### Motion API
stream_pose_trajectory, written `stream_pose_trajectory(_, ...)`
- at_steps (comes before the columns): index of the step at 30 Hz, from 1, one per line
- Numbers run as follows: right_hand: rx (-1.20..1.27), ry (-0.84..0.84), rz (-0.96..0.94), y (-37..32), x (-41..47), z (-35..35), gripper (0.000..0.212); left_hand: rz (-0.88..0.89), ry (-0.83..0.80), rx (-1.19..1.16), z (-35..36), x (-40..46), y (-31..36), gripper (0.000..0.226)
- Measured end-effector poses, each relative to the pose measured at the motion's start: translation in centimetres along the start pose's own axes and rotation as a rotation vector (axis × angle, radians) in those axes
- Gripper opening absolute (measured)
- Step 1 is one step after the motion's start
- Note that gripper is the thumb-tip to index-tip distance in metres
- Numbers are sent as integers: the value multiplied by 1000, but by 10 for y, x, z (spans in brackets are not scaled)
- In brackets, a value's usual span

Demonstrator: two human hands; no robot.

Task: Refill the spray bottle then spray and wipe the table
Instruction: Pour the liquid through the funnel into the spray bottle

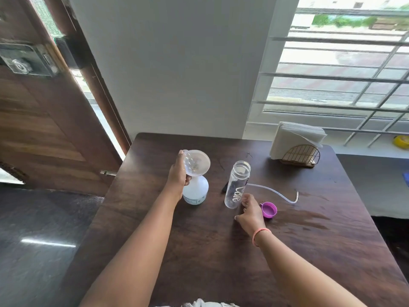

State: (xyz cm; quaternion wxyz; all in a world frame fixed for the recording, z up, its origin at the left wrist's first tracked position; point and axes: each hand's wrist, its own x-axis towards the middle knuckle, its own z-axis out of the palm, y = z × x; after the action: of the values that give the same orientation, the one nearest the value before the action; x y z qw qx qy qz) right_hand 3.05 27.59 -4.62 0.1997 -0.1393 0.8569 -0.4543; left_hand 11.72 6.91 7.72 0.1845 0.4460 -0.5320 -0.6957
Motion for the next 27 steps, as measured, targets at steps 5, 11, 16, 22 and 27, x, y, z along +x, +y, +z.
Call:
stream_pose_trajectory(5,-12,-25,-6,3,2,0,53,-28,26,50,2,5,3,45)
stream_pose_trajectory(11,-19,5,-1,3,-3,-8,43,-64,47,-19,3,9,0,45)
stream_pose_trajectory(16,-55,2,22,8,0,-14,50,-31,73,-85,6,7,0,42)
stream_pose_trajectory(22,-73,3,13,9,-1,-14,45,1,61,-120,4,6,3,36)
stream_pose_trajectory(27,-86,33,8,7,-1,-13,37,-65,33,-192,1,4,-2,37)
